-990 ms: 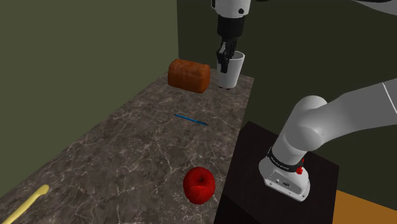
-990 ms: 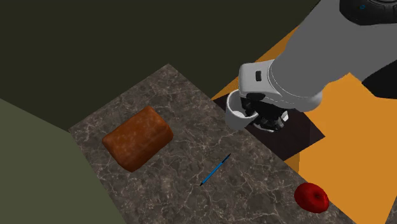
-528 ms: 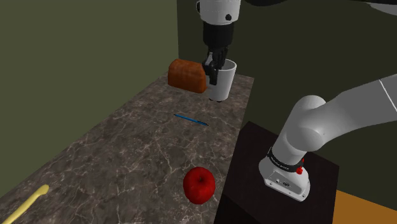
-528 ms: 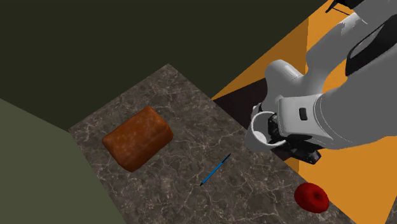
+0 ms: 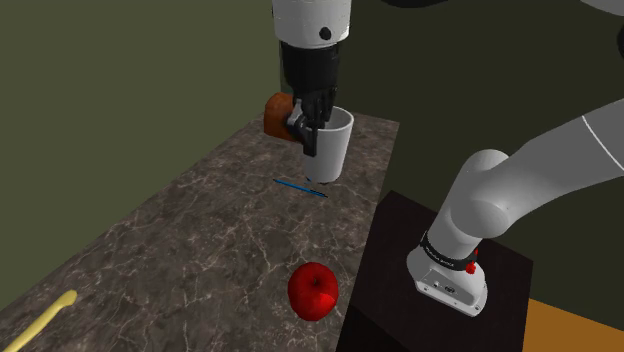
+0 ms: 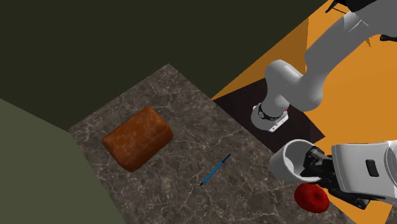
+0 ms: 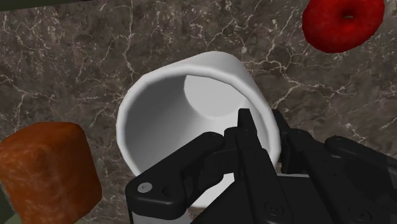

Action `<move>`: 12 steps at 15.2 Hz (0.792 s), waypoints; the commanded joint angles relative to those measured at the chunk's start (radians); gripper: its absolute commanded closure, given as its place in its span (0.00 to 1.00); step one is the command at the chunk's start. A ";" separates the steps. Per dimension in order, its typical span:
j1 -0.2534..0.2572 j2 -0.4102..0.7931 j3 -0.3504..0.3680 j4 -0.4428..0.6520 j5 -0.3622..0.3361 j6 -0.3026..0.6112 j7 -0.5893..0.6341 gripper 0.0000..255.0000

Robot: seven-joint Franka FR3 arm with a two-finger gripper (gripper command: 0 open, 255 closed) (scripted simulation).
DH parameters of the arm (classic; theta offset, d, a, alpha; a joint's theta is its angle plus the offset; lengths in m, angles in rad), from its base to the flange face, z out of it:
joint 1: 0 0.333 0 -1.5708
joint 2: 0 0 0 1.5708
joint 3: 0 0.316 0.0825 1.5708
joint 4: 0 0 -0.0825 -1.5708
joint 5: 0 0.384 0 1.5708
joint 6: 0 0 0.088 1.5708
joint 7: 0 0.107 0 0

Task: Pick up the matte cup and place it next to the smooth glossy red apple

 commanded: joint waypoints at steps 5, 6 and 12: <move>0.007 0.005 0.036 -0.061 0.017 0.069 0.028 1.00; 0.008 0.002 0.038 -0.076 0.020 0.082 0.027 1.00; 0.016 -0.009 0.052 -0.162 0.033 0.159 0.027 1.00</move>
